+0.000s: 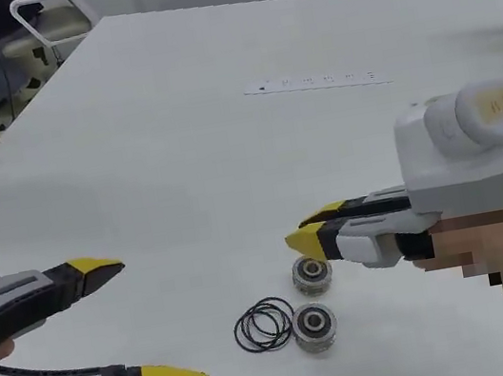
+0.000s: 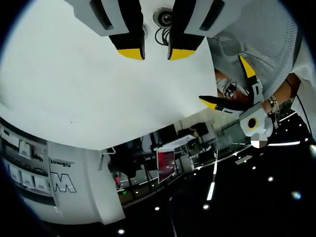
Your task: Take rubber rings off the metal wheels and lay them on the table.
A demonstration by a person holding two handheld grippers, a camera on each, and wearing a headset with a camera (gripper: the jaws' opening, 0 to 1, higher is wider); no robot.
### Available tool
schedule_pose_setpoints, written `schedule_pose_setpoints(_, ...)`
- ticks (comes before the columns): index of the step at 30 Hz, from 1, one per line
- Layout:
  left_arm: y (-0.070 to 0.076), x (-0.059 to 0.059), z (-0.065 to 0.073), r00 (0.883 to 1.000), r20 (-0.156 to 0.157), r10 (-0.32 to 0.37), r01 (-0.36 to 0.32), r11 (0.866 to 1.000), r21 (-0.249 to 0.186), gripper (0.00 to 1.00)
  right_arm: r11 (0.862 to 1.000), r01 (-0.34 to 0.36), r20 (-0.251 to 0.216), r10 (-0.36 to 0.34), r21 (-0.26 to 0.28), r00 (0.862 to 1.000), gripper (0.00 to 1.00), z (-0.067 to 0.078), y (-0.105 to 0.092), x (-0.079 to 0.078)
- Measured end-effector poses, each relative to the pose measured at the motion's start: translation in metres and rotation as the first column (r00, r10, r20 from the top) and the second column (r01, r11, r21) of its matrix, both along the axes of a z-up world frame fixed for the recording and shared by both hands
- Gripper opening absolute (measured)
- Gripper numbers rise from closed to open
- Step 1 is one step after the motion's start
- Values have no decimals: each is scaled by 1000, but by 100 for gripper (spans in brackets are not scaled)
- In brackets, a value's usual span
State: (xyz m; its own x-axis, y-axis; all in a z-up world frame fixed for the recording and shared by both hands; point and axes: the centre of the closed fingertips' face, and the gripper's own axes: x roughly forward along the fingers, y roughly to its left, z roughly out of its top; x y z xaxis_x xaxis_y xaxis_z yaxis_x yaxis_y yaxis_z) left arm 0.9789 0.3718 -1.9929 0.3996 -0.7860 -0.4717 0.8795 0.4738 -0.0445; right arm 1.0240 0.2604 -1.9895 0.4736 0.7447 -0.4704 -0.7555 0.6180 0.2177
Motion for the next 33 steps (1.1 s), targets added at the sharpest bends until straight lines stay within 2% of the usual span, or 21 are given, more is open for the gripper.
schedule_pose_setpoints(3, 0, 0, 0, 1000, 3, -5, 5, 1000, 4, 84, 1000, -27, 25, 27, -3, 999, 18, 5, -2, -4)
schedule_pose_setpoints(5, -1, -1, 0, 1000, 3, -8, 8, 1000, 4, 84, 998, -56, 63, 57, -7, 996, 23, 10, -2, -8)
schedule_pose_setpoints(7, -2, -2, 0, 1000, 1, -10, 10, 1000, 2, 85, 998, -68, 55, 68, -16, 996, 28, 11, -4, -12)
schedule_pose_setpoints(9, -2, -2, 0, 1000, -3, -11, 11, 1000, -2, 85, 996, -82, 65, 83, -28, 994, 34, 15, -6, -15)
schedule_pose_setpoints(12, -3, -2, 1, 1000, -3, -11, 11, 1000, -12, 85, 996, -93, 85, 94, -15, 992, 46, 24, -8, -20)
schedule_pose_setpoints(15, -4, -3, 2, 1000, -6, -15, 15, 1000, -19, 86, 995, -97, 97, 97, -7, 991, 55, 30, -16, -29)
schedule_pose_setpoints(19, -6, -5, 1, 1000, -16, -22, 21, 999, -24, 87, 996, -85, 113, 86, -18, 990, 63, 34, -31, -38)
schedule_pose_setpoints(22, -7, -6, 2, 1000, -19, -23, 23, 999, -33, 89, 999, -51, 96, 50, 4, 994, 70, 35, -45, -46)
schedule_pose_setpoints(24, -8, -6, 3, 1000, -20, -23, 22, 999, -35, 91, 1000, -29, 101, 27, 11, 995, 76, 33, -55, -51)
schedule_pose_setpoints(27, -9, -7, 3, 999, -27, -24, 23, 999, -41, 93, 1000, 15, 80, -14, -6, 997, 84, 24, -71, -58)
schedule_pose_setpoints(29, -10, -9, 4, 999, -31, -29, 28, 998, -48, 95, 999, 33, 56, -32, -22, 998, 89, 15, -79, -65)
schedule_pose_setpoints(33, -10, -10, 2, 999, -34, -34, 33, 999, -35, 96, 997, 57, 16, -57, -54, 998, 93, -3, -90, -76)
